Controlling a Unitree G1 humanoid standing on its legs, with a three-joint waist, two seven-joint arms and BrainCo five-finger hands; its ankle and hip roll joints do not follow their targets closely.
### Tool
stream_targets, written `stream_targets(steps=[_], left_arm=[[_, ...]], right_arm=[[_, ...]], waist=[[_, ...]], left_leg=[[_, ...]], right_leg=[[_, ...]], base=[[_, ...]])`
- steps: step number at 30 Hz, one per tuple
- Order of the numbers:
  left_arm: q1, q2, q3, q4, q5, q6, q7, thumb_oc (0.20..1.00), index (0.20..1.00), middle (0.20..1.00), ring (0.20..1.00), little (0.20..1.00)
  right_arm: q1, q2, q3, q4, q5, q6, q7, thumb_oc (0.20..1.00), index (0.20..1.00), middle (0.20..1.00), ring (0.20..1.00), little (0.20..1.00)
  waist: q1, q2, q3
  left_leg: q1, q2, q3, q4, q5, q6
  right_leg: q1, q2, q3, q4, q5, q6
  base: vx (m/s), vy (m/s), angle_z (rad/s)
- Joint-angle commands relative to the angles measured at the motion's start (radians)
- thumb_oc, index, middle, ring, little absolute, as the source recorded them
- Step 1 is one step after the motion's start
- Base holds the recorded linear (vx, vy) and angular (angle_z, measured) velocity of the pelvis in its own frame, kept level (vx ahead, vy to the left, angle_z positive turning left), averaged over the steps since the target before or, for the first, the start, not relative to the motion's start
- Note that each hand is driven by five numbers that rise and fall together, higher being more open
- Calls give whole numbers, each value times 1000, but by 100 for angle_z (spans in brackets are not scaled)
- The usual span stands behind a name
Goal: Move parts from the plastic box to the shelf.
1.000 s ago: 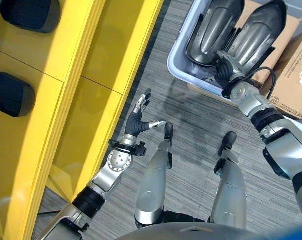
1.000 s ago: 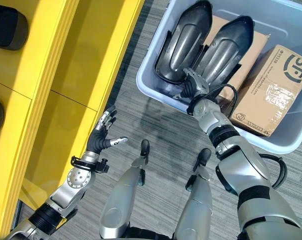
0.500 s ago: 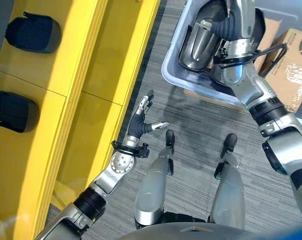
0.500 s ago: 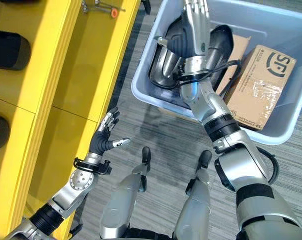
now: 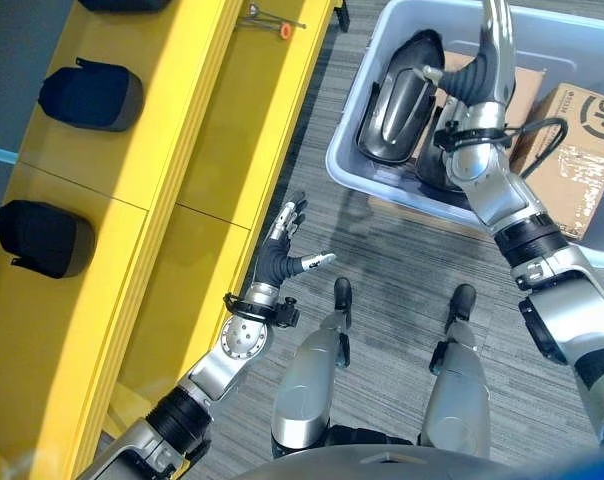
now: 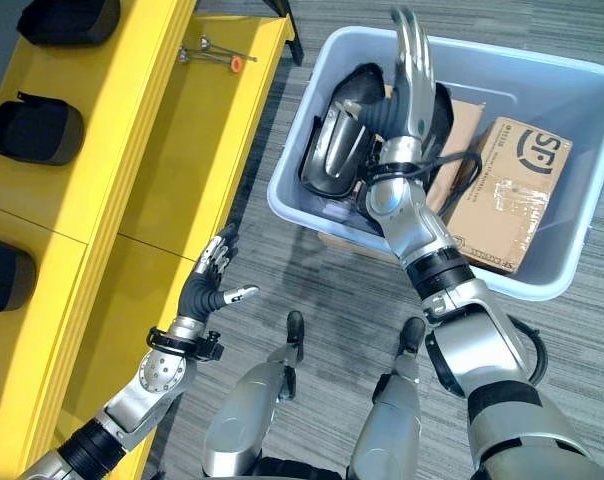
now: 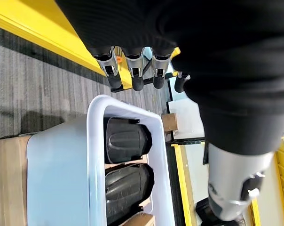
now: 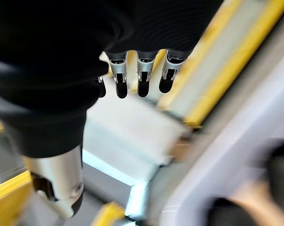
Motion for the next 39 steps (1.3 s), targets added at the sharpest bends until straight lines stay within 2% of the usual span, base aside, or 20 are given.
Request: stream_targets(steps=[1, 8, 14, 15, 20, 26, 31, 36, 39], left_arm=[[-23, 0, -20, -78, 1, -74, 12, 1000, 1000, 1000, 1000, 1000], [-46, -19, -27, -85, 12, -40, 37, 1000, 1000, 1000, 1000, 1000], [-49, -24, -28, -99, 7, -22, 34, 1000, 1000, 1000, 1000, 1000], [-52, -24, -27, -103, -3, -13, 29, 1000, 1000, 1000, 1000, 1000], [-49, -22, -21, -107, -4, -2, 22, 1000, 1000, 1000, 1000, 1000], [-51, -31, -24, -108, 1, 2, 38, 1000, 1000, 1000, 1000, 1000], [-45, -39, -16, -112, -4, 1, 46, 1000, 1000, 1000, 1000, 1000], [-52, -52, -20, -105, -8, 0, 54, 1000, 1000, 1000, 1000, 1000], [-56, -56, -16, -92, -9, -3, 52, 1000, 1000, 1000, 1000, 1000]], right_arm=[[-98, -48, -10, -59, 53, -56, -35, 1000, 1000, 1000, 1000, 1000], [-104, -34, -44, -1, 144, -46, 14, 1000, 1000, 1000, 1000, 1000], [-134, -35, -25, 28, 173, -33, 36, 1000, 1000, 1000, 1000, 1000], [-157, -36, -17, 51, 210, -14, 45, 1000, 1000, 1000, 1000, 1000], [-163, -31, -29, 93, 269, -10, 52, 1000, 1000, 1000, 1000, 1000], [-166, -33, -55, 159, 240, -5, -86, 1000, 1000, 1000, 1000, 1000], [-122, -35, -78, 183, 286, -4, -80, 1000, 1000, 1000, 1000, 1000], [-119, -23, -64, 187, 255, -12, -84, 1000, 1000, 1000, 1000, 1000], [-109, -17, -52, 187, 260, -11, -53, 1000, 1000, 1000, 1000, 1000]], waist=[[12, 53, 16], [8, 60, 16], [17, 68, 16], [25, 72, 16], [33, 72, 16], [36, 76, 16], [29, 77, 16], [27, 81, 16], [26, 80, 16]], left_leg=[[-32, -34, -34, -2, 25, 23], [-67, -41, -22, 5, 29, 26], [-91, -44, -23, 12, 34, 26], [-99, -46, -26, 14, 35, 25], [-115, -48, -28, 25, 34, 25], [-146, -47, -22, 36, 35, 25], [-170, -44, -18, 41, 34, 25], [-192, -42, -10, 48, 38, 23], [-205, -42, -8, 50, 39, 22]], right_leg=[[17, 54, -39, 128, -134, -53], [-19, 56, -35, 134, -132, -55], [-45, 54, -36, 151, -136, -58], [-52, 52, -40, 159, -140, -60], [-70, 49, -45, 180, -146, -60], [-104, 48, -45, 199, -149, -60], [-130, 53, -37, 204, -149, -58], [-154, 53, -35, 212, -146, -59], [-170, 53, -34, 216, -145, -58]], base=[[20, 8, -11], [10, 16, -5], [0, 0, 0], [0, 0, 0], [1, 2, 1], [1, 5, 1], [1, 13, -2], [0, 19, -2], [-13, 27, -3]])
